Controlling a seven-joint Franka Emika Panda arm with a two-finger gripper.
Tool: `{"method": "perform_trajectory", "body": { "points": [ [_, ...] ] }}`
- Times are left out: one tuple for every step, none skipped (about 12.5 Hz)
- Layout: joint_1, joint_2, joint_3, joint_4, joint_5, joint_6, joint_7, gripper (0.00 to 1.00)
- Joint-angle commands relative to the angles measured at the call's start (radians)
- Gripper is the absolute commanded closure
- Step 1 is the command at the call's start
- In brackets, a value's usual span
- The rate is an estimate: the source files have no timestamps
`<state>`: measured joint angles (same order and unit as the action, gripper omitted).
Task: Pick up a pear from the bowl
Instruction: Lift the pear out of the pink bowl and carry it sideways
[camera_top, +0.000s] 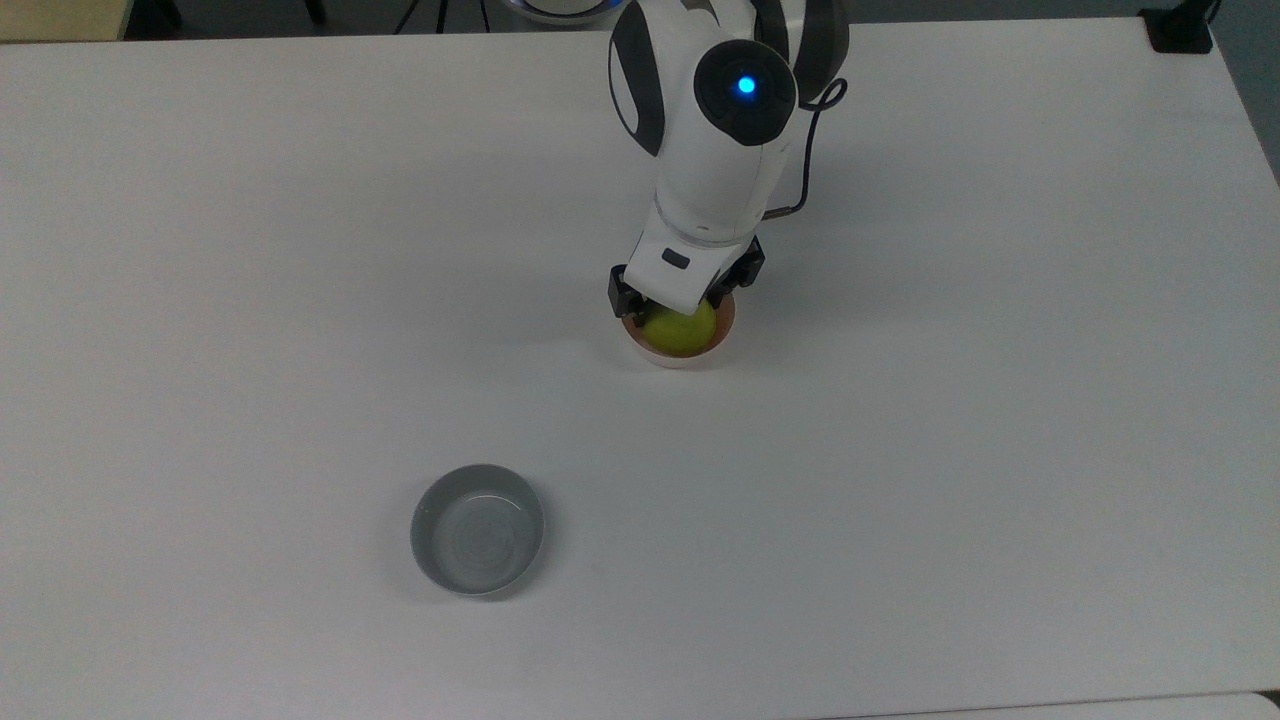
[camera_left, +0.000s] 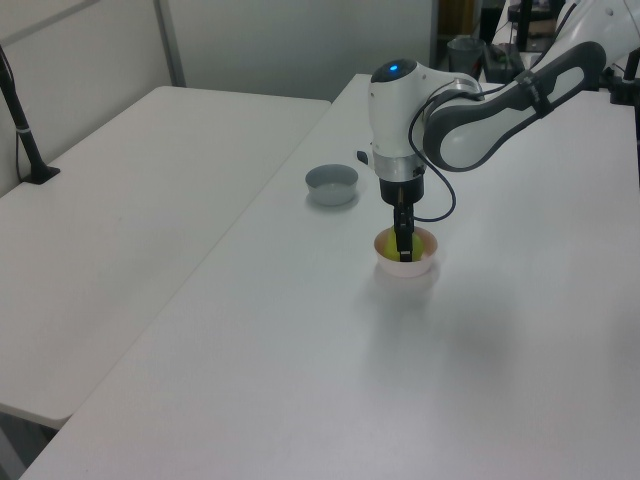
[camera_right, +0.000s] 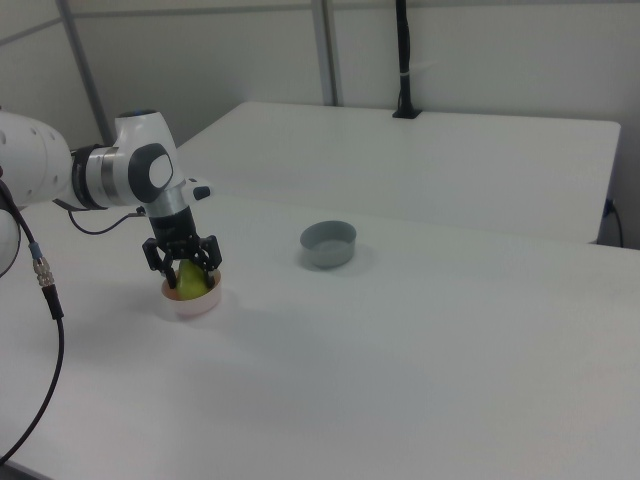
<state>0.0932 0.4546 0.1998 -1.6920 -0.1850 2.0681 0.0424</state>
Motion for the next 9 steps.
{"method": "perform_trajectory", "body": {
  "points": [
    [0.011,-0.007,-0.01,-0.023,-0.016,0.036,-0.007,0.32],
    [0.011,-0.008,-0.01,-0.023,-0.016,0.033,-0.007,0.32],
    [0.011,-0.01,-0.01,-0.021,-0.016,0.029,-0.009,0.37],
    [0.011,-0.016,-0.01,-0.021,-0.016,0.023,-0.009,0.38],
    [0.011,-0.02,-0.008,-0.021,-0.016,0.012,-0.007,0.4],
    [0.011,-0.027,-0.008,-0.018,-0.016,-0.008,-0.007,0.4],
    [0.011,-0.033,-0.008,-0.014,-0.014,-0.026,-0.007,0.4],
    [0.011,-0.046,-0.008,-0.011,-0.013,-0.04,-0.007,0.41],
    [0.011,-0.054,-0.007,-0.011,-0.011,-0.048,-0.007,0.41]
  ]
}}
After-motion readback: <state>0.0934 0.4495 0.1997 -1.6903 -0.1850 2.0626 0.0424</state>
